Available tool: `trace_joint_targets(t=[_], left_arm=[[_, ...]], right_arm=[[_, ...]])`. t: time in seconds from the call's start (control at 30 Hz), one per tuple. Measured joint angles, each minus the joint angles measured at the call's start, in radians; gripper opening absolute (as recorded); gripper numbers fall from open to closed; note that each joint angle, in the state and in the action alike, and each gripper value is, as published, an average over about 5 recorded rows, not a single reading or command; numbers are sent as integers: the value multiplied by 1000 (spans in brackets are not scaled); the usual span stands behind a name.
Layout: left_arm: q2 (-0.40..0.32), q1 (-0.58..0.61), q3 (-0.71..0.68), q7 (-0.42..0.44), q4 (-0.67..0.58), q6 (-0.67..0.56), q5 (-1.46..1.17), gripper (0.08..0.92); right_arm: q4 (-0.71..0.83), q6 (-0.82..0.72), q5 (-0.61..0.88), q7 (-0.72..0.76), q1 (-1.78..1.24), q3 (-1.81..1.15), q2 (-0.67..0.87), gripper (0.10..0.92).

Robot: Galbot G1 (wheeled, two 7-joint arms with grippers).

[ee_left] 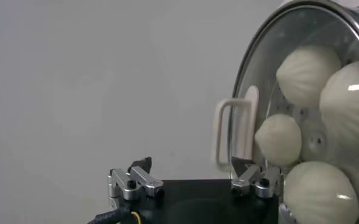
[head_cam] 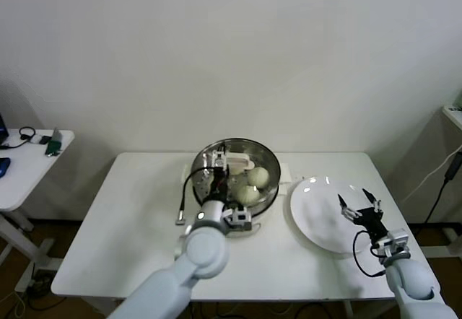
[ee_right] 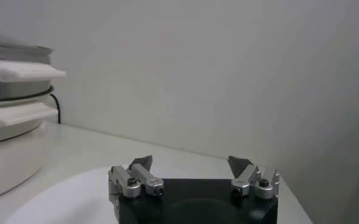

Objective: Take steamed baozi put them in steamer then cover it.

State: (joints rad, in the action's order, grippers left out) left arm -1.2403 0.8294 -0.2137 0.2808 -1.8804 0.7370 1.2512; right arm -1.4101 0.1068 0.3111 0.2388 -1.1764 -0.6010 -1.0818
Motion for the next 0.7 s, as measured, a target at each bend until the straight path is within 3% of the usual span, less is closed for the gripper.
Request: trace_joint_targets(t=[0.23, 0.4, 0.7], left_arm=[[95, 82, 63, -134, -113, 0, -177, 823], [143, 175, 182, -263, -160, 0, -378, 823], [120, 396, 498, -408, -156, -62, -757, 823]], right_arm=[[-2, -1, -8, 3, 0, 2, 0, 823], [-13, 3, -6, 12, -12, -5, 0, 823], [-43, 16, 14, 21, -42, -15, 0, 823]])
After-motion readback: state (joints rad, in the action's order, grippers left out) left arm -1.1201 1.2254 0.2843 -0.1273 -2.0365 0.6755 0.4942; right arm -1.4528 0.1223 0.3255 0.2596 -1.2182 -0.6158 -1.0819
